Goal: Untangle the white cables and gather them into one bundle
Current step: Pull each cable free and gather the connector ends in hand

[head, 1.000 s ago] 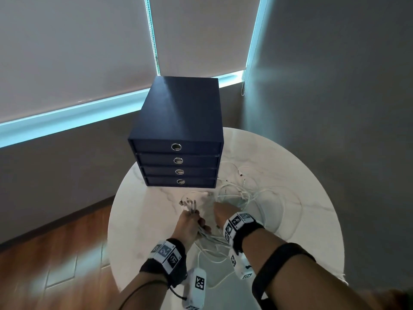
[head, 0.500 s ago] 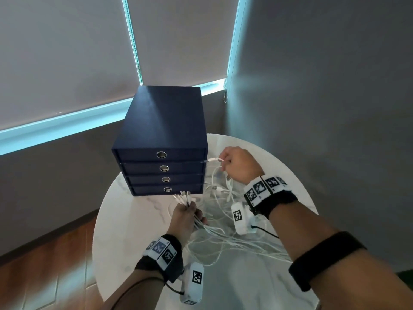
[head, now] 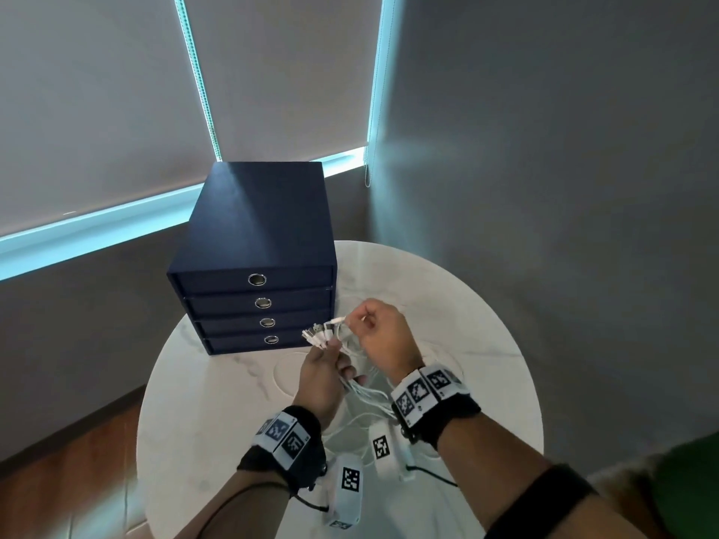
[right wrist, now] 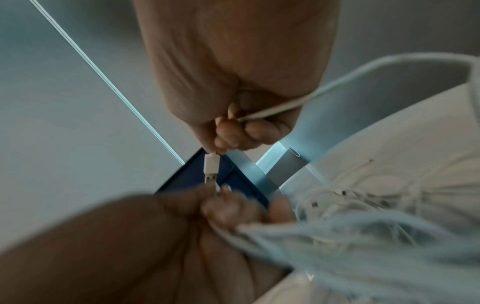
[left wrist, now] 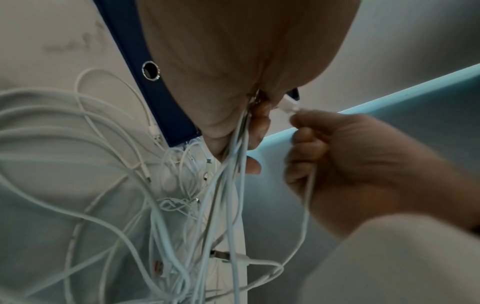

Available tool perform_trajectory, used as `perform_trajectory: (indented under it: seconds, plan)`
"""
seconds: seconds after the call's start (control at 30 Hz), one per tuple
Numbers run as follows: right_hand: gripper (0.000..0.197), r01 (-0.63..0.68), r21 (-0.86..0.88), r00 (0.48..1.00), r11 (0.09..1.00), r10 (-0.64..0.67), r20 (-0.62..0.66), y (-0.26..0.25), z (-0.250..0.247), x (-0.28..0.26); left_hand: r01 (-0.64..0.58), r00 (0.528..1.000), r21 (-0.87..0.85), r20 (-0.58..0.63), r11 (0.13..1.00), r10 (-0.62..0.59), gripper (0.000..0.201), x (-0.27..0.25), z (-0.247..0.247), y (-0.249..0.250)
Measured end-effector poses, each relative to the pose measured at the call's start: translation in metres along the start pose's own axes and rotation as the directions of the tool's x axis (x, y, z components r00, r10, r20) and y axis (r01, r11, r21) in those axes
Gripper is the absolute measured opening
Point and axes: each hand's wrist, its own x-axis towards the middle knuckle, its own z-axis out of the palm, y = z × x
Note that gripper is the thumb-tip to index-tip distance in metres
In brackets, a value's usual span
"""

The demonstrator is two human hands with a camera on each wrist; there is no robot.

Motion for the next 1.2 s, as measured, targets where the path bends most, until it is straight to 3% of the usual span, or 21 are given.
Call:
perform_trajectory:
  seconds: [0.17,0.33,0.5,0.6,0.67,0.73,0.83,0.97,1.07,1.13,1.2]
  plan:
    - [0.008,0.056,-0.010,0.998,0.998,-0.056,0.029,0.004,0.016,-0.028,-0.027,1.000,-0.028,0.002,0.999,0.027,0.030,0.000,0.002,-0.001]
    - [0.031,0.161,-0.173,0.986,0.972,-0.150,0.074,0.019,0.023,-0.033,0.021,0.998,-0.056,0.058,0.998,-0.018,0.033,-0.005,0.001,-0.003]
    - [0.033,0.249,-0.205,0.959,0.947,-0.211,0.190,0.025,0.016,-0.040,-0.059,0.995,0.057,-0.083,0.997,0.063,0.035,0.004,-0.002,-0.008]
    - [0.032,0.294,-0.236,0.929,0.926,-0.219,0.298,0.031,-0.002,-0.042,-0.081,0.977,-0.021,-0.201,0.997,0.075,0.034,0.009,-0.003,-0.005]
    - [0.020,0.268,-0.314,0.928,0.911,-0.157,0.336,0.046,-0.019,-0.041,-0.103,0.968,-0.189,-0.244,0.977,0.055,0.034,0.010,-0.004,0.006]
    - [0.013,0.164,-0.395,0.960,0.904,-0.053,0.276,0.075,-0.042,-0.036,-0.138,0.968,-0.327,-0.245,0.935,0.057,0.035,0.014,-0.011,0.020]
    - [0.018,-0.096,-0.520,0.979,0.849,0.175,0.106,0.119,-0.084,-0.026,-0.205,0.954,-0.307,-0.275,0.929,0.119,0.034,0.021,-0.025,0.039]
    - [0.012,-0.290,-0.502,0.956,0.815,0.274,-0.108,0.125,-0.115,-0.014,-0.206,0.966,-0.194,-0.194,0.959,0.168,0.033,0.021,-0.029,0.045]
    - [0.016,-0.277,-0.574,0.959,0.770,0.182,-0.219,0.089,-0.116,-0.001,-0.211,0.973,-0.060,-0.103,0.976,0.205,0.031,0.013,-0.017,0.037]
    - [0.017,-0.120,-0.475,0.990,0.872,0.069,-0.123,0.060,-0.112,0.005,-0.247,0.968,0.011,-0.031,0.969,0.247,0.030,0.007,-0.006,0.032]
    - [0.017,-0.002,-0.237,0.998,0.972,0.016,0.057,0.032,-0.102,0.005,-0.297,0.954,0.056,0.048,0.953,0.294,0.027,0.003,0.005,0.028]
